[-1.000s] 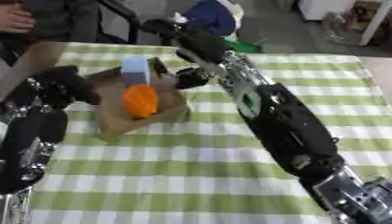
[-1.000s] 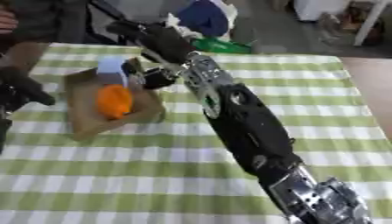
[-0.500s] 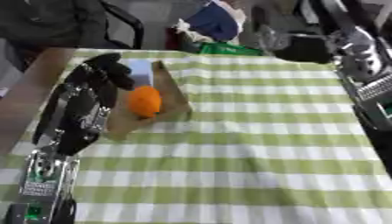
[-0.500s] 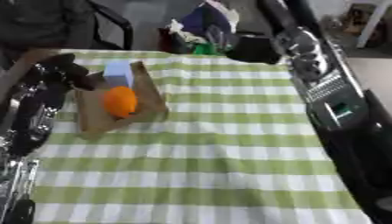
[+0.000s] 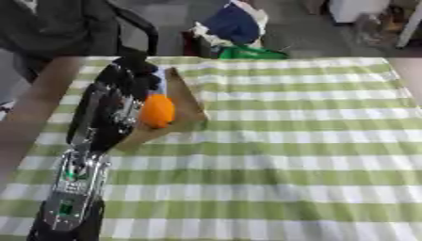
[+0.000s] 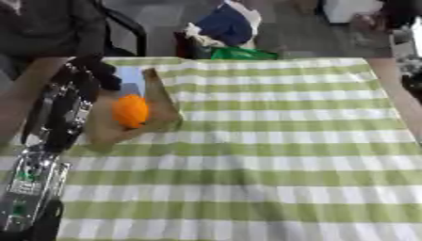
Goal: Pick up objects on the table and place them in the box.
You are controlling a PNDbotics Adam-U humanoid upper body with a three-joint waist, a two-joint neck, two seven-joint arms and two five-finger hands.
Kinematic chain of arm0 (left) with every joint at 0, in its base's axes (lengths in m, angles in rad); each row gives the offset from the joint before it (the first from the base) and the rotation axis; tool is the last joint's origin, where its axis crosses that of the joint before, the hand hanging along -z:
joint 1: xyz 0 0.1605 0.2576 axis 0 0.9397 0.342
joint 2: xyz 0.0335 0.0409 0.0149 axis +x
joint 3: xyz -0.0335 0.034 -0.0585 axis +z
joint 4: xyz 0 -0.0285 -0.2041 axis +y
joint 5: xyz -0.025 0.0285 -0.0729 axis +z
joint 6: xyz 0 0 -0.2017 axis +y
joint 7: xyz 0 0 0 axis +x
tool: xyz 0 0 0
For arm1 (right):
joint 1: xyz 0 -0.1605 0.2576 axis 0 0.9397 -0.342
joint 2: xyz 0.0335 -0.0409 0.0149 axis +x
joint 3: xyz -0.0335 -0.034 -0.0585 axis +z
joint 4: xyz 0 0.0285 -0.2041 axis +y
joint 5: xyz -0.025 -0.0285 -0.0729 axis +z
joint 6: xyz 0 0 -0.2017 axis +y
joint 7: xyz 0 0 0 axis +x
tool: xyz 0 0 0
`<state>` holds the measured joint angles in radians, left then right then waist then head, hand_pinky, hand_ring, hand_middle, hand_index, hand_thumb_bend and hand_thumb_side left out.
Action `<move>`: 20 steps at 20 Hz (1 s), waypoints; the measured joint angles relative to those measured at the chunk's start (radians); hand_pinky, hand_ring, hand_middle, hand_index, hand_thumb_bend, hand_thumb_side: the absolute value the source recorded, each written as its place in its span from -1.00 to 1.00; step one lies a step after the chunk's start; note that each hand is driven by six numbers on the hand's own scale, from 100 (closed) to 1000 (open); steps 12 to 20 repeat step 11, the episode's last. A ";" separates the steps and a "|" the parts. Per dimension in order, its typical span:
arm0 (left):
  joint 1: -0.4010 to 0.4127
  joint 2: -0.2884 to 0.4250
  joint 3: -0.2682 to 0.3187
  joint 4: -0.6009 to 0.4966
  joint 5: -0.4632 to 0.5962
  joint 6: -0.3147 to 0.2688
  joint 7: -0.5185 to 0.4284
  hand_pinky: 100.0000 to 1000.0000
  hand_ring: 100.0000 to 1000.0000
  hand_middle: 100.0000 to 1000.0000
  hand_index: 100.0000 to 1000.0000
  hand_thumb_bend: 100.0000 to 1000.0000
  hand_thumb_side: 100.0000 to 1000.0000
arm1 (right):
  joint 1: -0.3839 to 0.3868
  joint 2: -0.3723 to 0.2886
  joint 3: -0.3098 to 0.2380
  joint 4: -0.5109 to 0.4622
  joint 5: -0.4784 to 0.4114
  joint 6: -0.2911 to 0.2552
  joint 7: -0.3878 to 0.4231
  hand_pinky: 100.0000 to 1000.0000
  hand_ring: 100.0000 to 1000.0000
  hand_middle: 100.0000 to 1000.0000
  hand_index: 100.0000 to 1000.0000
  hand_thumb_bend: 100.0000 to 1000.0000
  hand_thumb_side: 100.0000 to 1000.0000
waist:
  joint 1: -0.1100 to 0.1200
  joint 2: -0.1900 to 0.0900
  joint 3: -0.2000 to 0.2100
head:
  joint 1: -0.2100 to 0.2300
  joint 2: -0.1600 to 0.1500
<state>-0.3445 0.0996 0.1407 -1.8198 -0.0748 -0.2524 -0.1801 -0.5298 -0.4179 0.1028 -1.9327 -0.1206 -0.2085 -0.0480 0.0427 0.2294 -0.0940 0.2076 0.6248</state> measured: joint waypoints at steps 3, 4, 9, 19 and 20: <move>0.002 0.006 0.006 0.007 0.000 0.001 0.056 0.20 0.21 0.21 0.63 -0.74 -0.01 | 0.067 0.016 -0.023 -0.025 -0.004 0.006 -0.018 0.68 0.54 0.35 0.87 -1.00 0.10 | 0.008 0.005 -0.015 | 0.018 0.008; 0.003 0.008 0.006 0.007 0.000 0.001 0.070 0.20 0.21 0.21 0.63 -0.74 -0.01 | 0.086 0.025 -0.031 -0.031 -0.004 0.007 -0.025 0.68 0.54 0.34 0.86 -1.00 0.10 | 0.012 0.005 -0.019 | 0.021 0.012; 0.011 0.008 0.006 0.013 0.000 -0.005 0.100 0.20 0.20 0.20 0.62 -0.75 0.00 | 0.167 0.074 -0.056 -0.038 0.003 0.008 -0.043 0.69 0.52 0.28 0.84 -1.00 0.15 | 0.035 0.005 -0.029 | 0.024 0.053; 0.014 0.008 0.006 0.016 0.002 -0.008 0.106 0.19 0.19 0.19 0.62 -0.76 0.00 | 0.191 0.091 -0.060 -0.037 0.012 0.008 -0.044 0.69 0.52 0.26 0.84 -1.00 0.16 | 0.040 0.005 -0.033 | 0.024 0.069; 0.014 0.008 0.006 0.016 0.002 -0.008 0.106 0.19 0.19 0.19 0.62 -0.76 0.00 | 0.191 0.091 -0.060 -0.037 0.012 0.008 -0.044 0.69 0.52 0.26 0.84 -1.00 0.16 | 0.040 0.005 -0.033 | 0.024 0.069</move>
